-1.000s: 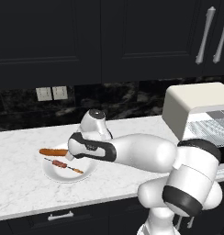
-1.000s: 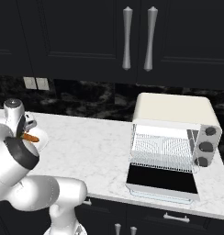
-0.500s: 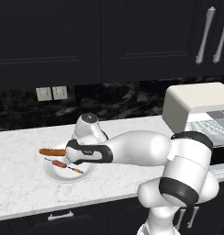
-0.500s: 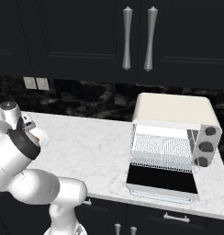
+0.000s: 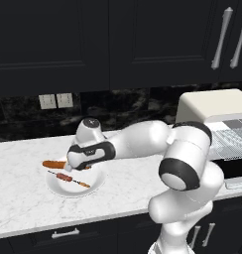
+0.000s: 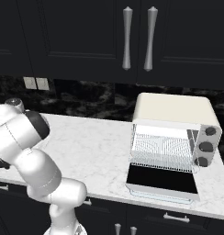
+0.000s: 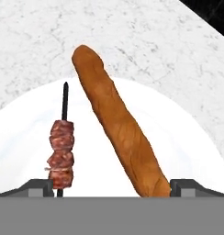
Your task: Pick up the kebab skewer and baguette bread, and place them inside the toaster oven. Close the toaster oven door and start by setting the timer.
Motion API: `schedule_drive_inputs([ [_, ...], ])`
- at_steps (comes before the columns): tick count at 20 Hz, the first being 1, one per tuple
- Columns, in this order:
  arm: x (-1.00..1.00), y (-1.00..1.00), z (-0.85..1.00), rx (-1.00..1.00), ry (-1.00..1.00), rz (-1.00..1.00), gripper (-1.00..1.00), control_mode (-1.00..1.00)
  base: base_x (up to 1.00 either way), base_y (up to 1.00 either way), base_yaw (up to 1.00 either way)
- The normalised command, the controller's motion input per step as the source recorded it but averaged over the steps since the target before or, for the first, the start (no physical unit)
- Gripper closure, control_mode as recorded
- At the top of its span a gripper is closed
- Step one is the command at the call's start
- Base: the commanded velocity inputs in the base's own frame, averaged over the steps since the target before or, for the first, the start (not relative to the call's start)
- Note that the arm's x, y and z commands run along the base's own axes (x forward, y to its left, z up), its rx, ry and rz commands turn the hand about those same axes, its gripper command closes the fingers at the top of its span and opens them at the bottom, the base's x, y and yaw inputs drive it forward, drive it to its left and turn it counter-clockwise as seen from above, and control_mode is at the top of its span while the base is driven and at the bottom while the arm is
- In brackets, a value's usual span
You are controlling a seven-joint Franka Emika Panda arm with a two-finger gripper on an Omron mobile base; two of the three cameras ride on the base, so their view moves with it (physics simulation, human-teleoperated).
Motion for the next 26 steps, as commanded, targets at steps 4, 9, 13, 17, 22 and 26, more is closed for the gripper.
schedule_drive_inputs([
  [4,0.25,0.08,-0.28,-0.02,0.0,0.03,-1.0,-1.0,0.0,0.0,0.0],
  [9,0.14,0.07,-0.33,-0.02,0.01,0.01,-1.0,-1.0,0.0,0.0,0.0],
  [13,0.01,0.08,-0.33,-0.01,0.03,0.02,-1.0,-1.0,0.0,0.0,0.0],
  [17,0.06,0.07,-0.18,0.0,0.02,0.02,-1.0,-1.0,0.0,0.0,0.0],
  [22,0.2,0.0,0.0,0.0,0.02,0.0,-1.0,-1.0,0.0,0.0,0.0],
  [26,0.11,0.0,-0.01,0.0,0.01,0.0,-1.0,-1.0,0.0,0.0,0.0],
])
